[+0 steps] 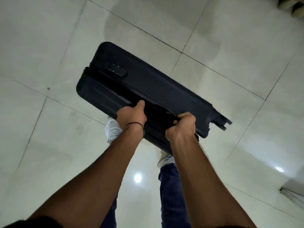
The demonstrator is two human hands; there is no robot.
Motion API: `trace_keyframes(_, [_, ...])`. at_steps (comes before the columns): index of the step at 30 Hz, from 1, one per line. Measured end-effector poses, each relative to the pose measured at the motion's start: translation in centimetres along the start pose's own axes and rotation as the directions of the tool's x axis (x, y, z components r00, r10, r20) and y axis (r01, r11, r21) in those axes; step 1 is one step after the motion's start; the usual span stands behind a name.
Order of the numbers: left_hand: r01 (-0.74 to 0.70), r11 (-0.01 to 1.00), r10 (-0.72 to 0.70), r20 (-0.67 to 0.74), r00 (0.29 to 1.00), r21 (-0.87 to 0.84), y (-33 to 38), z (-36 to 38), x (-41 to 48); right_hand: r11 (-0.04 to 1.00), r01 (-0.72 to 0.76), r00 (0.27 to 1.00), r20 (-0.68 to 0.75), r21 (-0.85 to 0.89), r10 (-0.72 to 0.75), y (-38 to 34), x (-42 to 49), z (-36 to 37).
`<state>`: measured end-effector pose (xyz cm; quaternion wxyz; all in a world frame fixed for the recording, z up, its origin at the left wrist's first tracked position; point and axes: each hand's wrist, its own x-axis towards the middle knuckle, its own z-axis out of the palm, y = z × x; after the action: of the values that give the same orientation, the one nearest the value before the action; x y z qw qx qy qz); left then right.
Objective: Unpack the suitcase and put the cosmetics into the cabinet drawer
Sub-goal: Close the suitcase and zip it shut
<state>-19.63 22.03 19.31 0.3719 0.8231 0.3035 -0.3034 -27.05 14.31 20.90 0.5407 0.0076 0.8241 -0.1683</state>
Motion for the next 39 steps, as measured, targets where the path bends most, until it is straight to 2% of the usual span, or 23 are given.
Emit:
trace_keyframes(3, [-0.072,0.987,0.072,0.007,0.997,0.147,0.7,-0.4,0.4,0.992,-0.114,0.993,-0.041,-0.057,0.112,1.1,-0.2,-0.6])
trace_keyframes(6, [-0.13,0.953,0.127,0.03,0.992,0.274,0.1,-0.2,1.8,0.974,-0.199,0.979,0.015,-0.109,0.201,2.3,0.3,-1.0])
trace_keyframes(13, [-0.294,0.901,0.27,0.118,0.956,0.32,-1.0,0.7,2.8,0.958,-0.259,0.954,0.126,-0.121,0.273,1.9,1.9,-1.2])
trace_keyframes(15, [-0.373,0.854,0.343,0.147,0.928,0.363,-1.3,0.7,2.9,0.955,-0.257,0.946,0.161,-0.15,0.28,1.7,2.0,-1.5])
trace_keyframes(17, [-0.507,0.759,0.46,0.216,0.861,0.407,-1.8,0.7,2.6,0.952,-0.249,0.94,0.192,-0.176,0.282,1.6,2.1,-1.8])
trace_keyframes(19, [-0.69,0.609,0.6,0.343,0.723,0.39,-2.3,0.2,2.1,0.951,-0.259,0.933,0.212,-0.169,0.292,1.7,2.1,-2.1])
trace_keyframes(21, [-0.826,0.441,0.671,0.482,0.563,0.351,-3.0,-0.4,1.8,0.949,-0.284,0.926,0.217,-0.133,0.308,2.0,2.1,-2.4])
trace_keyframes(24, [-0.911,0.198,0.627,0.668,0.402,0.362,-4.2,-1.4,2.1,0.953,-0.295,0.92,0.248,-0.067,0.302,2.6,2.3,-3.1])
trace_keyframes(26, [-0.929,0.077,0.547,0.763,0.344,0.363,-4.5,-2.2,2.8,0.964,-0.262,0.928,0.263,-0.042,0.263,3.2,2.2,-3.1])
trace_keyframes(29, [-0.943,-0.047,0.426,0.861,0.278,0.328,-4.6,-2.4,3.0,0.974,-0.225,0.927,0.304,-0.016,0.219,3.3,2.0,-3.7])
trace_keyframes(31, [-0.92,-0.132,0.379,0.877,0.297,0.369,-4.6,-1.5,2.2,0.965,-0.263,0.904,0.351,0.01,0.242,3.0,2.3,-4.1])
trace_keyframes(32, [-0.9,-0.142,0.36,0.868,0.342,0.413,-4.6,-0.8,1.9,0.955,-0.296,0.886,0.377,0.015,0.269,2.8,2.6,-4.3])
trace_keyframes(34, [-0.867,-0.085,0.352,0.829,0.434,0.491,-5.2,0.6,0.6,0.94,-0.34,0.848,0.433,0.004,0.305,2.5,3.5,-5.5])
trace_keyframes(36, [-0.835,-0.001,0.425,0.756,0.498,0.55,-5.8,1.8,-0.6,0.935,-0.354,0.817,0.48,-0.02,0.319,2.1,4.5,-6.8])
trace_keyframes(37, [-0.818,0.024,0.471,0.715,0.517,0.575,-6.2,2.4,-1.0,0.935,-0.353,0.804,0.504,-0.024,0.316,1.9,4.9,-7.5])
trace_keyframes(39, [-0.791,-0.02,0.516,0.684,0.516,0.612,-7.5,3.6,-2.1,0.929,-0.371,0.778,0.544,-0.007,0.315,1.5,6.0,-9.3])
